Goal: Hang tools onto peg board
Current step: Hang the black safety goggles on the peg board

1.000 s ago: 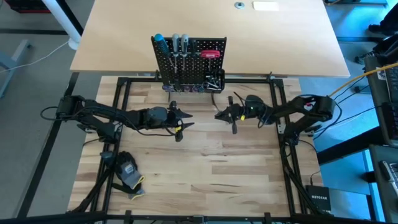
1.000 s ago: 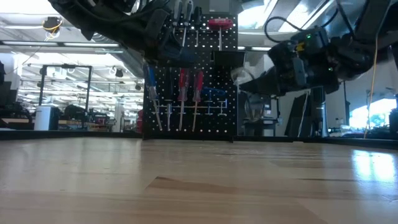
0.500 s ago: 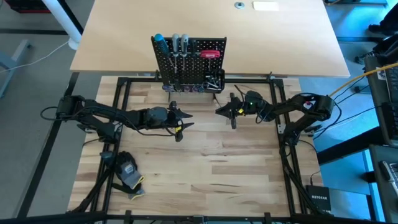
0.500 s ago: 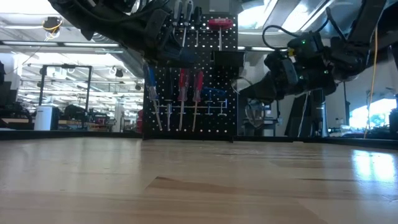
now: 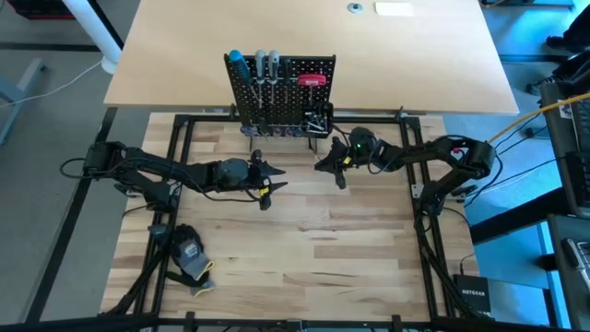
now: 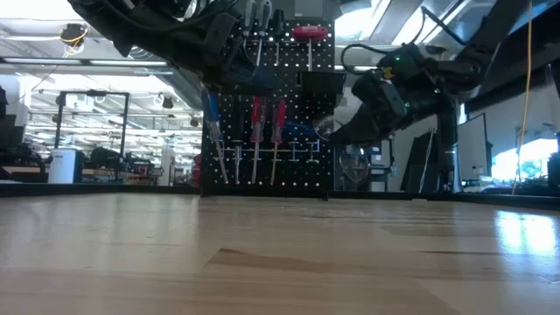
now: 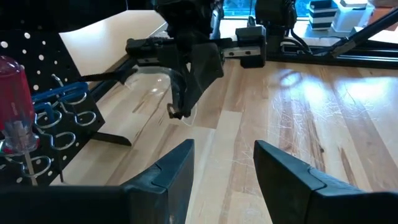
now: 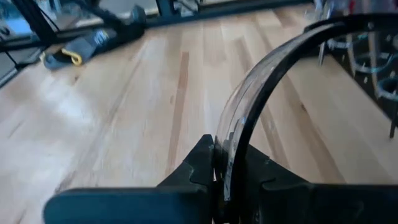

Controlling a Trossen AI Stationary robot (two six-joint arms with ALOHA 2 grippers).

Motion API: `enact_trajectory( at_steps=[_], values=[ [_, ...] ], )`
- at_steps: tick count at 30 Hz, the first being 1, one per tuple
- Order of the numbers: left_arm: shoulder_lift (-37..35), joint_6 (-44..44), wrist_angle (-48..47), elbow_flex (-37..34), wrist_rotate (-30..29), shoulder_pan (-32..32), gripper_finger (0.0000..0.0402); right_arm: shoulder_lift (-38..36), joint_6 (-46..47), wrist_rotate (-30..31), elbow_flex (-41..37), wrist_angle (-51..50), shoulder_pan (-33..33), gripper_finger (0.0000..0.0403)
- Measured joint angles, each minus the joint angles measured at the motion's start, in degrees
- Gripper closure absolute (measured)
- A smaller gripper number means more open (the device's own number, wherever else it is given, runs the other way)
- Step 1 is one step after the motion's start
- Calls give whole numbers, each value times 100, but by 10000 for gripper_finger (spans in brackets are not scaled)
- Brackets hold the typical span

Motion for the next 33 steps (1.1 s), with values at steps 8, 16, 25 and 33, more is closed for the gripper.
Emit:
enact_trajectory(
  at_steps=[8,16,25,33],
  values=[
    [0,0,-2,0,0,-4,245,-7,-27,-11,380,-678,2,370],
    [0,0,-2,0,2,-4,245,-7,375,-41,576,-768,2,370],
    [0,2,-8,-2,2,-7,245,-68,748,-53,728,-777,-4,370],
    [0,20,-50,-2,2,-9,245,-70,797,-36,728,-1031,-2,370]
  ],
)
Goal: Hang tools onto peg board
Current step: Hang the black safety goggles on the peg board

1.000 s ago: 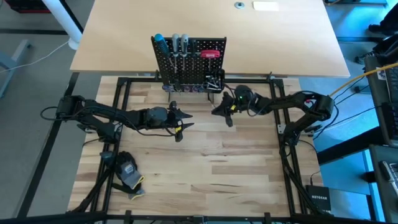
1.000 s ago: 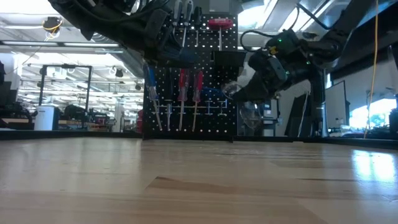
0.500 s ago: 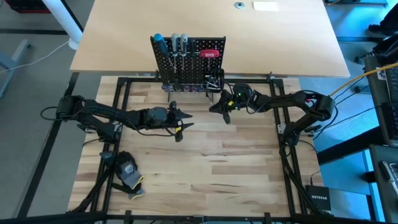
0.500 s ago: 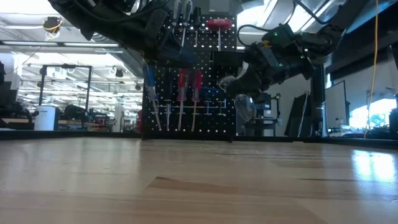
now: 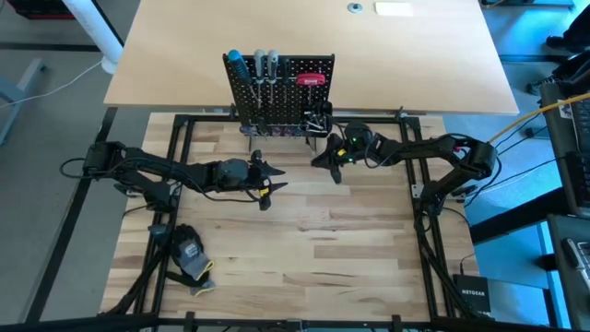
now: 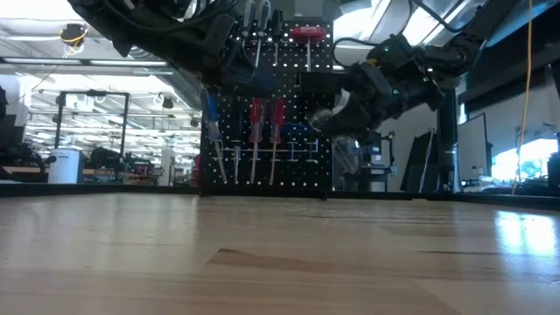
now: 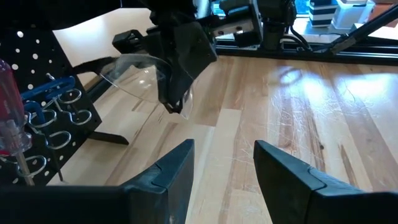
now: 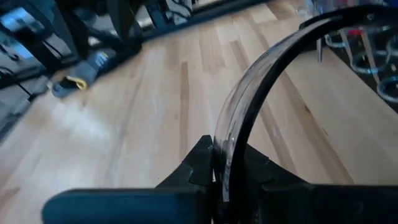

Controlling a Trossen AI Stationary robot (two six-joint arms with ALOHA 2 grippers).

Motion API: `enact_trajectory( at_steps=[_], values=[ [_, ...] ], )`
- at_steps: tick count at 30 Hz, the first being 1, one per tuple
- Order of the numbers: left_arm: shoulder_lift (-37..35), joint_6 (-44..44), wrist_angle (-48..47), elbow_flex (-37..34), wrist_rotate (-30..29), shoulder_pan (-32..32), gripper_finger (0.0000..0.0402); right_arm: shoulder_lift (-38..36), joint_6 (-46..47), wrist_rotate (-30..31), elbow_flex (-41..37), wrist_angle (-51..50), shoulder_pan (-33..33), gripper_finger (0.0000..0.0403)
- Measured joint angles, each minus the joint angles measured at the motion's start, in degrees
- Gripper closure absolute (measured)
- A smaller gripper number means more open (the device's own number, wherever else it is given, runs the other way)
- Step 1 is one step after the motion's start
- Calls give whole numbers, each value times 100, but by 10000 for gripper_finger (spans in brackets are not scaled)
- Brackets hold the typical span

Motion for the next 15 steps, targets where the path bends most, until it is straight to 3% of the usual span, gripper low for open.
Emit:
enact_trajectory(
  at_steps=[15],
  values=[
    [0,-24,85,0,0,0,245,-2,45,563,-4,-87,7,370]
  ],
)
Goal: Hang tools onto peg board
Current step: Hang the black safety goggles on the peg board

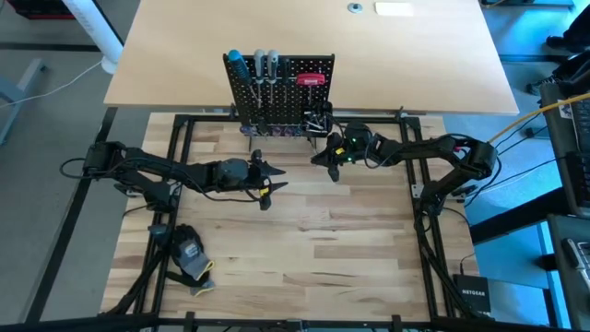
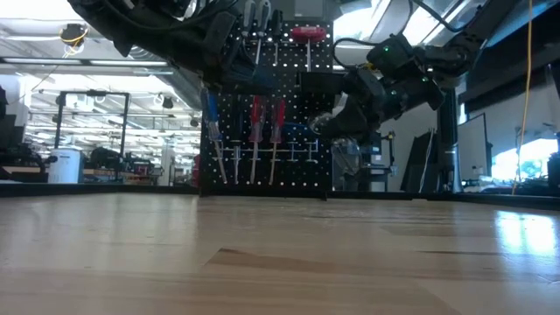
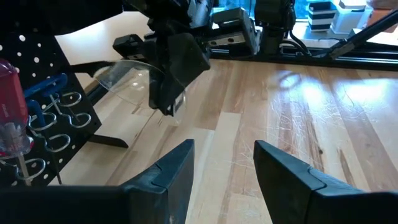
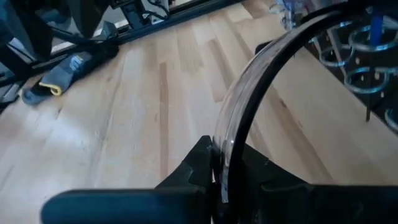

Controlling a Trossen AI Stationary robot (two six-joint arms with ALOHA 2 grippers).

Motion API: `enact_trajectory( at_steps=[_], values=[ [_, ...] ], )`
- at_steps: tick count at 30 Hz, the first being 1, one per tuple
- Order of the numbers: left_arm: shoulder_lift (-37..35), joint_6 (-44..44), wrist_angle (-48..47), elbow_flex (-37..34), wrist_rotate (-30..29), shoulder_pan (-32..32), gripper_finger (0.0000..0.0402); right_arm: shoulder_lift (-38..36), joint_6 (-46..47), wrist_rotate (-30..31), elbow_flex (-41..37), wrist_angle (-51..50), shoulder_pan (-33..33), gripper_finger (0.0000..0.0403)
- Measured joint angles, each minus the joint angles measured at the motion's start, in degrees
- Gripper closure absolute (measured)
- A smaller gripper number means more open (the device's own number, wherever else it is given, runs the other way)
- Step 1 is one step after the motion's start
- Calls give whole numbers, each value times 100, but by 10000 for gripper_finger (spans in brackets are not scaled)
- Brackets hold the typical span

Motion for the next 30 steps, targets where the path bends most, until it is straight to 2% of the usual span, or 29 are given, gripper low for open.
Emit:
enact_trajectory(
  at_steps=[11,23,30],
  values=[
    [0,-123,17,0,2,-45,245,0,900,-40,0,-95,74,370],
    [0,-14,-19,0,2,-109,245,4,652,85,-7,133,142,370],
    [-102,-60,-65,0,55,-171,245,-9,2120,82,2,388,66,370]
  ],
)
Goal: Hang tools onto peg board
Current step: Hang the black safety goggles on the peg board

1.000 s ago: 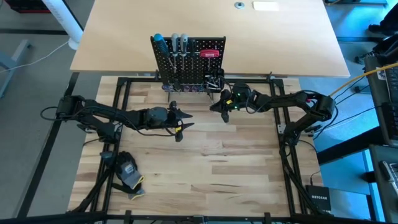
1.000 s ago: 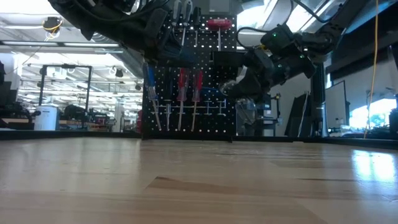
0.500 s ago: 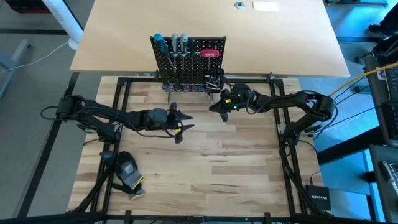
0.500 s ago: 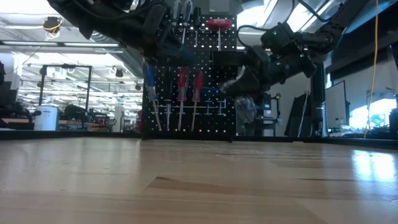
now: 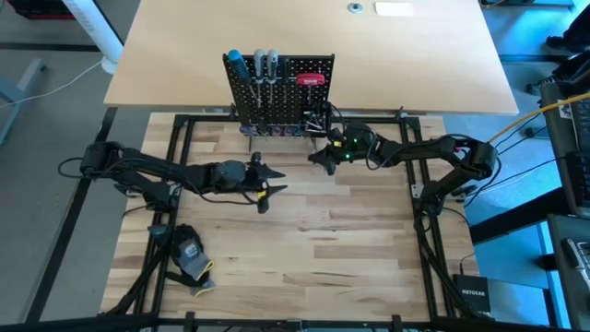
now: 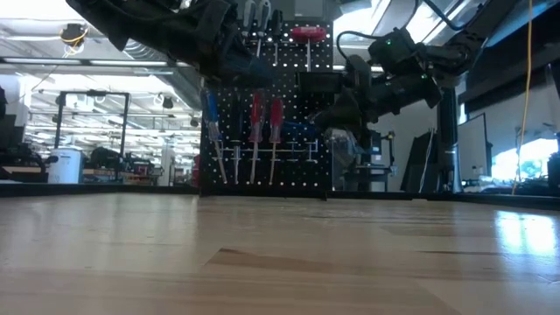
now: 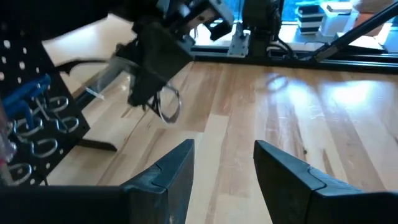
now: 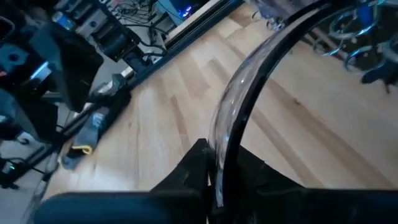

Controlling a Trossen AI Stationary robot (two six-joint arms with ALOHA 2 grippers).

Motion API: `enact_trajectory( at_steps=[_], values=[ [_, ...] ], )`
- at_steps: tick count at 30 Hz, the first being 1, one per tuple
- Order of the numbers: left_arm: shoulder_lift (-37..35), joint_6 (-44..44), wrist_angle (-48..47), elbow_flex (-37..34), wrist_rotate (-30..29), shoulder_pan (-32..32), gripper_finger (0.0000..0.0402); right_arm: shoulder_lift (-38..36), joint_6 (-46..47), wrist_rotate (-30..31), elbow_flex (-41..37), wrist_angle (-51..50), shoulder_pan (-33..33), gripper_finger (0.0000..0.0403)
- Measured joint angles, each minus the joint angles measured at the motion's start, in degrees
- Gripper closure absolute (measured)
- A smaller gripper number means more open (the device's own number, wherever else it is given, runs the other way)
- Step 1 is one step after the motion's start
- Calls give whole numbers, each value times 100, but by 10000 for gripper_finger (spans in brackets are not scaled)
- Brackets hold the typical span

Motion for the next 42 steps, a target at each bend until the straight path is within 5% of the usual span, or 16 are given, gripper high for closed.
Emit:
enact_trajectory(
  at_steps=[18,42],
  values=[
    [-235,64,-412,0,-57,1,245,9,101,622,-4,13,19,370],
    [-235,148,-406,-26,-61,-10,245,26,-2334,707,-15,-135,185,370]
  ],
)
